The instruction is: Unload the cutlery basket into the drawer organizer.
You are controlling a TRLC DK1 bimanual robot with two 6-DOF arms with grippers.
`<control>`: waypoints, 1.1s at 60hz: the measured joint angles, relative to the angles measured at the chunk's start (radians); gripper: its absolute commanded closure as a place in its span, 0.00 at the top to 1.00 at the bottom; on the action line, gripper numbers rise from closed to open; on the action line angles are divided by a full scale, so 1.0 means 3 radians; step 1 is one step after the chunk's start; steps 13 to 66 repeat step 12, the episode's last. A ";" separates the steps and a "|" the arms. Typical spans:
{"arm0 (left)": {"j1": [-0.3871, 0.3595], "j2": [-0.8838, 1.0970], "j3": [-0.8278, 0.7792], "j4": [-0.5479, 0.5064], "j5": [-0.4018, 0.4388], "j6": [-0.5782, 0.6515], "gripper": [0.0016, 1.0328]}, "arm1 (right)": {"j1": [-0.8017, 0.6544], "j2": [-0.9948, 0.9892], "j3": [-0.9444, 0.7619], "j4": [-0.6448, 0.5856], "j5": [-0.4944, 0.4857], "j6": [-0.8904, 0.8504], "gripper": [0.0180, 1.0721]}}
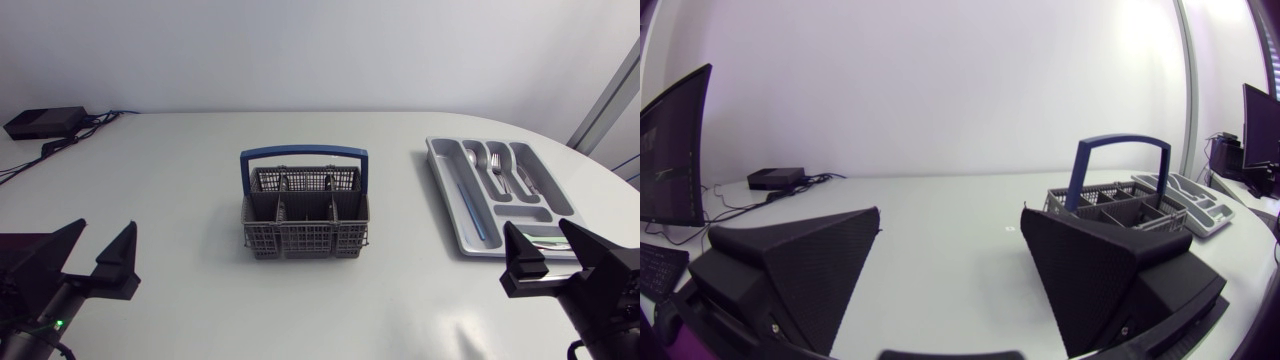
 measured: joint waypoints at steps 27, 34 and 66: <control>0.0014 -0.0074 -0.0005 0.0015 -0.0009 -0.0005 0.95 | 0.0000 -0.0020 0.0000 0.0000 -0.0001 0.0036 0.96; 0.0014 -0.0074 -0.0005 0.0015 -0.0009 -0.0005 0.95 | 0.0000 -0.0020 0.0000 0.0000 -0.0001 0.0036 0.96; 0.0014 -0.0074 -0.0005 0.0015 -0.0009 -0.0005 0.95 | 0.0000 -0.0020 0.0000 0.0000 -0.0001 0.0036 0.96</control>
